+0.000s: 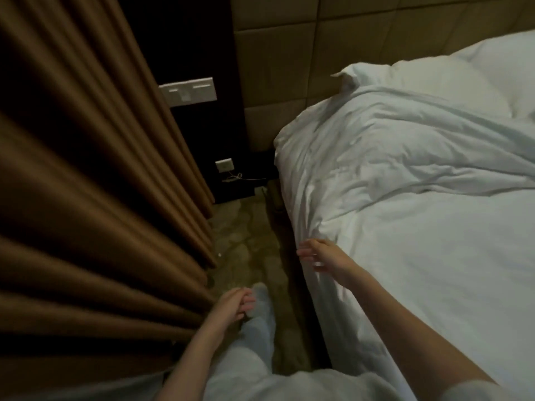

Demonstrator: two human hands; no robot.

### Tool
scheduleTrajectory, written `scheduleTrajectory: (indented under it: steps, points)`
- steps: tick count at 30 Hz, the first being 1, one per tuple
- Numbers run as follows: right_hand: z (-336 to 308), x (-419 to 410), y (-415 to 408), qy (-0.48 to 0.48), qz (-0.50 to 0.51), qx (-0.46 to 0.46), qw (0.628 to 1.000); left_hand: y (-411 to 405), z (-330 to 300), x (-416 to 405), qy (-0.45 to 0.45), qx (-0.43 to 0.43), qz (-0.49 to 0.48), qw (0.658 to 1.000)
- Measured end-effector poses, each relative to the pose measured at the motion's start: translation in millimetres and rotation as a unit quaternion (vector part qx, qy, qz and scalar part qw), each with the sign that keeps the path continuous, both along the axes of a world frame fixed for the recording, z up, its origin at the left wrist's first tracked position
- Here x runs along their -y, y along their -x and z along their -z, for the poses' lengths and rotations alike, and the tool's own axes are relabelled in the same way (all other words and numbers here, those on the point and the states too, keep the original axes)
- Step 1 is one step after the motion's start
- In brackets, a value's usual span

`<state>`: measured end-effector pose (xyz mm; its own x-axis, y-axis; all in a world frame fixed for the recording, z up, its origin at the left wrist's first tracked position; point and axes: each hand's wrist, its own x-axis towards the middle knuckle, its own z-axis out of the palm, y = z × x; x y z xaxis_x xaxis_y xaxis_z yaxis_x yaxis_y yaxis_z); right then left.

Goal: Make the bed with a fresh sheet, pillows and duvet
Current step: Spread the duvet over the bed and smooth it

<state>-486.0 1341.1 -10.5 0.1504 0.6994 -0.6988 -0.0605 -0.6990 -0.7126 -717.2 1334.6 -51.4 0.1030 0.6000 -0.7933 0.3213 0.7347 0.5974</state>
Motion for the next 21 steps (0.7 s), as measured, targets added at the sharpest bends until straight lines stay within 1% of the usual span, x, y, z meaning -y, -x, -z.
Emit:
scheduleTrajectory:
  steps: [2, 6, 8, 12, 14, 16, 18, 21]
  points:
    - [-4, -48, -15, 0.008, 0.026, -0.004, 1.0, -20, -8, -62, 0.0, 0.004, 0.019, 1.0]
    - [-11, -123, -41, 0.002, 0.093, -0.018, 0.996, -69, -32, -177, -0.023, 0.007, 0.103, 0.994]
    - [-11, -147, -52, 0.025, 0.121, -0.038, 0.992, -97, -43, -228, -0.034, -0.001, 0.132, 0.991]
    - [7, -190, -76, 0.067, 0.159, -0.055, 0.983, -148, -50, -312, -0.063, 0.02, 0.19, 0.979]
    - [18, -215, -94, 0.081, 0.159, -0.047, 0.983, -174, -50, -350, -0.073, 0.028, 0.209, 0.975]
    - [29, -243, -117, 0.089, 0.164, -0.043, 0.981, -196, -50, -385, -0.079, 0.03, 0.204, 0.975]
    - [32, -272, -139, 0.084, 0.165, -0.043, 0.982, -217, -50, -415, -0.073, 0.032, 0.195, 0.978]
    - [28, -315, -176, 0.075, 0.17, -0.038, 0.982, -247, -46, -452, -0.049, 0.015, 0.215, 0.975]
